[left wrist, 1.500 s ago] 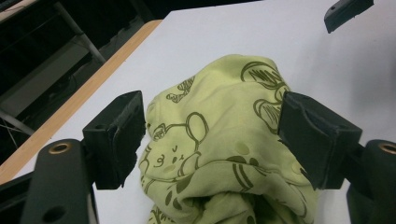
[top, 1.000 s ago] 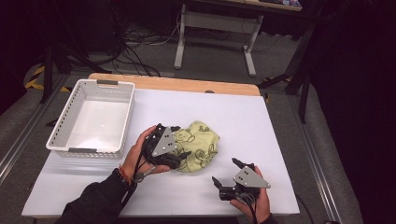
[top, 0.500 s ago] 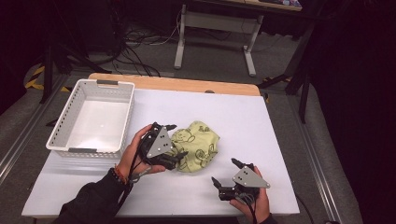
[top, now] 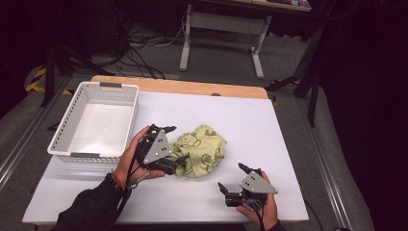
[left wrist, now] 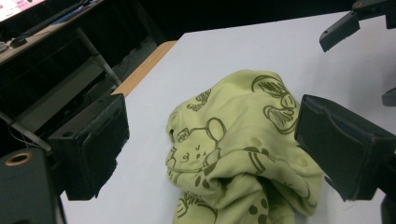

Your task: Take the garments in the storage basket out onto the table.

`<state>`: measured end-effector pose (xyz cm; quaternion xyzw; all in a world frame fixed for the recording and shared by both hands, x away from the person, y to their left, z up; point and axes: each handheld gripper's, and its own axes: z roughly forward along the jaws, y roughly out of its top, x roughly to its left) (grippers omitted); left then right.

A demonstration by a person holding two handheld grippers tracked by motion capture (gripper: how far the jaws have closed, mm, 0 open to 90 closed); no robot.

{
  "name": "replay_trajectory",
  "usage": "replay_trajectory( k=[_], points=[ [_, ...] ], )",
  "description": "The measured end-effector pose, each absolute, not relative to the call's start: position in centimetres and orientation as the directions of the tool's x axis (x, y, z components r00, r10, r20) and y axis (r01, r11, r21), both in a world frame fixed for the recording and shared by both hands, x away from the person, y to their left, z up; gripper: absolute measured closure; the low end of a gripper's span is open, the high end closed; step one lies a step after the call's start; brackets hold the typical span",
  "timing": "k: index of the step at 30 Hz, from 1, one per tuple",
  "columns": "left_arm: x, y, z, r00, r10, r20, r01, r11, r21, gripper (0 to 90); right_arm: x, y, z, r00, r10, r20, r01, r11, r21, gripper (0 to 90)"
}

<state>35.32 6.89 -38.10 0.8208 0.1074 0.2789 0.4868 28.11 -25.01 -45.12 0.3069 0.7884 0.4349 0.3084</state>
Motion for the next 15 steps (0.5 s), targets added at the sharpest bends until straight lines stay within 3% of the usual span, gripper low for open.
replay_trajectory(
  k=[15],
  points=[
    [34.4,8.9,-38.0,0.809,0.471,0.353,-0.092,-0.491,0.866,10.2,28.1,-25.1,-45.0,-0.621,0.752,-0.222,0.211,0.433,0.876,9.1]
  ],
)
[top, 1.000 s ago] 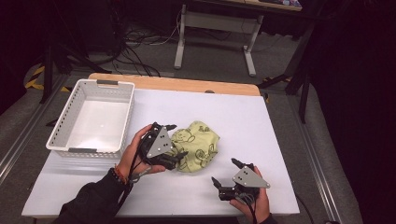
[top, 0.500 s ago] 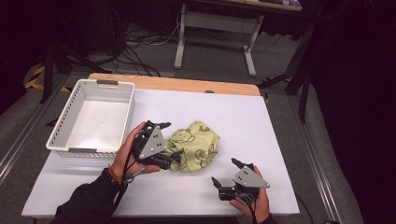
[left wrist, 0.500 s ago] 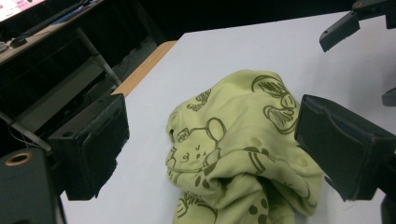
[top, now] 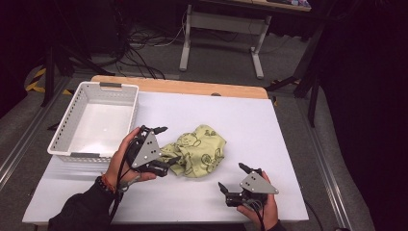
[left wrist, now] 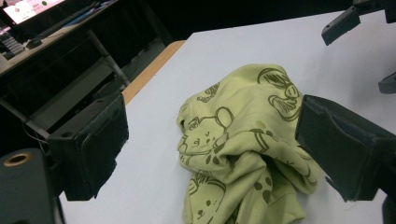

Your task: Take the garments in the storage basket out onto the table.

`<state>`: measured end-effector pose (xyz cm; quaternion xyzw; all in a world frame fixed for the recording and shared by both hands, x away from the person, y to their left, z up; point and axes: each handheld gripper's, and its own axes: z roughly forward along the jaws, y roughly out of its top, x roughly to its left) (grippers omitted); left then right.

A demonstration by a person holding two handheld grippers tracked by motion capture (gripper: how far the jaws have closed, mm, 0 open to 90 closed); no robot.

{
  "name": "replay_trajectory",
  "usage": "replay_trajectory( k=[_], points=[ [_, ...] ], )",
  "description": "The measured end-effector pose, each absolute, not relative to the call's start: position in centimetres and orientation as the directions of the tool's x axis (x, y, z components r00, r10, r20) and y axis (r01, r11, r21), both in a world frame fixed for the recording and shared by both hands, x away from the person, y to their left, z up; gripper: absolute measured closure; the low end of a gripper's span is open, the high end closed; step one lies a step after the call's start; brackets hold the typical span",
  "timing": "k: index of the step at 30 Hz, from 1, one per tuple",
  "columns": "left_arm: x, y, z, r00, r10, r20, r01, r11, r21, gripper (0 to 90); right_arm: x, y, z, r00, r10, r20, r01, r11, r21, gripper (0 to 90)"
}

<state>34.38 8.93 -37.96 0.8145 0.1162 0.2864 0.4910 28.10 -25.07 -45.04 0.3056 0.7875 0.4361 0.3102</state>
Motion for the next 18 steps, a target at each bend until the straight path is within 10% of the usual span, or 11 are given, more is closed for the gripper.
replay_trajectory(
  k=[18],
  points=[
    [32.9,10.7,-38.4,0.794,0.480,0.373,-0.120,-0.477,0.871,10.4,28.1,-25.1,-45.0,-0.621,0.751,-0.226,0.208,0.435,0.876,9.1]
  ],
)
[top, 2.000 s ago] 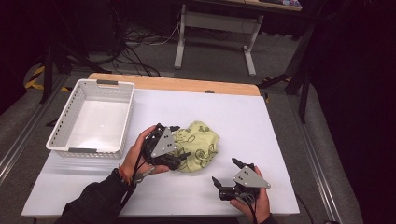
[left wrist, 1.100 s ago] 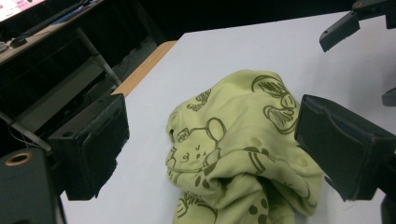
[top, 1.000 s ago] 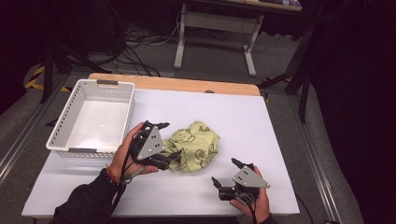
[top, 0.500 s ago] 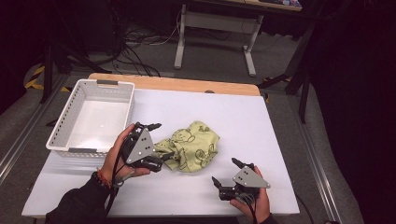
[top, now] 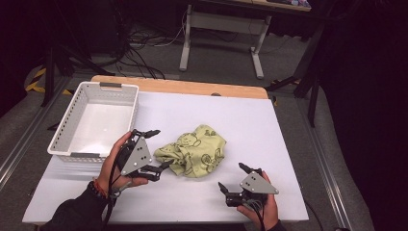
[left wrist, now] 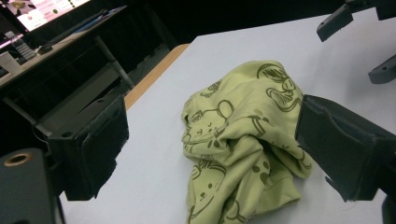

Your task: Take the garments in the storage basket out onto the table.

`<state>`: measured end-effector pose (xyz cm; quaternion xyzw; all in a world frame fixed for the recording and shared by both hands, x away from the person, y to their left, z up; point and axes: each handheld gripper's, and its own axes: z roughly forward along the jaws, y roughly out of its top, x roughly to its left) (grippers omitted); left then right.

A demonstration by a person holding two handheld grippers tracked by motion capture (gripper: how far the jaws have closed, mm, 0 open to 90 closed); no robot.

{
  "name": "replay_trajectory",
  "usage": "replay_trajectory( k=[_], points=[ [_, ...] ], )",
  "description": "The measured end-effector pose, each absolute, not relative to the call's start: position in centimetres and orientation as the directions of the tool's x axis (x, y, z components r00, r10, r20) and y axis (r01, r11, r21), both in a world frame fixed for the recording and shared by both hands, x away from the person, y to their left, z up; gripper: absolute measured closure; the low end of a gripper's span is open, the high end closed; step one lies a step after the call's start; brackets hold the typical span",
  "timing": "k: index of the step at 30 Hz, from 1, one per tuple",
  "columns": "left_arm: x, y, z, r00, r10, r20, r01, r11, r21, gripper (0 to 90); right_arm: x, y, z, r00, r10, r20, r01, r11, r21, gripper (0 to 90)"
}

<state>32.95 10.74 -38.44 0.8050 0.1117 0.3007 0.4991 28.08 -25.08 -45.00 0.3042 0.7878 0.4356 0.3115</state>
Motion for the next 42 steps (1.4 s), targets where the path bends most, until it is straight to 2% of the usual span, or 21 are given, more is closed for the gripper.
replay_trajectory(
  k=[6,25,42],
  points=[
    [32.4,11.6,-38.4,0.775,0.491,0.398,-0.132,-0.491,0.861,10.4,28.1,-25.1,-45.0,-0.621,0.749,-0.228,0.206,0.438,0.875,9.1],
    [31.3,14.6,-39.3,0.771,0.510,0.382,-0.104,-0.491,0.865,11.0,28.1,-25.1,-45.0,-0.627,0.750,-0.209,0.213,0.424,0.880,9.1],
    [29.9,17.4,-40.9,0.747,0.567,0.347,-0.048,-0.476,0.878,10.8,28.1,-24.9,-45.1,-0.637,0.741,-0.212,0.210,0.431,0.878,9.1]
  ],
)
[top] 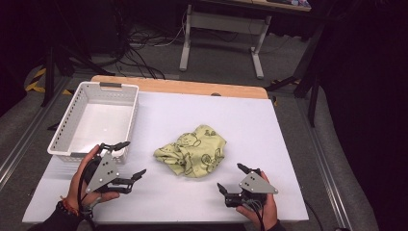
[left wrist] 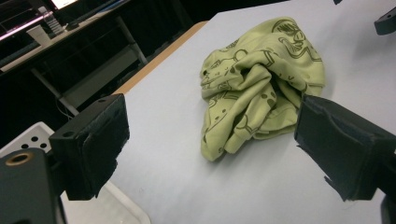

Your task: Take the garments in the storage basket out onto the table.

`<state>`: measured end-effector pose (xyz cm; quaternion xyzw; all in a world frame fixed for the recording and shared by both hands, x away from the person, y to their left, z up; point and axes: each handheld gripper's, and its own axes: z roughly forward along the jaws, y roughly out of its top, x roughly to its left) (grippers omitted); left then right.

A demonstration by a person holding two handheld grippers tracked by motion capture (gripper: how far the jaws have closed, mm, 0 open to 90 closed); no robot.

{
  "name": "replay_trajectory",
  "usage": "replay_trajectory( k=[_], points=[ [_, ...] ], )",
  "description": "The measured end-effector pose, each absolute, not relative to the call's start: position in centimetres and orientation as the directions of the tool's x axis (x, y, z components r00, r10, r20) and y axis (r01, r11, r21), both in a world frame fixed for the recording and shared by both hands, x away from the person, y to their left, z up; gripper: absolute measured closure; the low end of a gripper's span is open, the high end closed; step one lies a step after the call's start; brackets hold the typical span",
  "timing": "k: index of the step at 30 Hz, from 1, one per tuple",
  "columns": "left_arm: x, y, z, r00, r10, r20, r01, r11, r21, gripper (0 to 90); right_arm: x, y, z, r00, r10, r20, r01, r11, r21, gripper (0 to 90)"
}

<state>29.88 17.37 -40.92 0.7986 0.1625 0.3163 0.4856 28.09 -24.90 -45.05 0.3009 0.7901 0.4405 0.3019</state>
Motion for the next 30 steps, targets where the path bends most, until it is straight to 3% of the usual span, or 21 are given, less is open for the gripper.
replay_trajectory(
  k=[30],
  points=[
    [28.0,20.4,-45.0,0.738,0.627,0.249,0.080,-0.449,0.890,9.9,28.6,-24.2,-45.1,-0.655,0.725,-0.215,0.200,0.440,0.875,9.1]
  ],
)
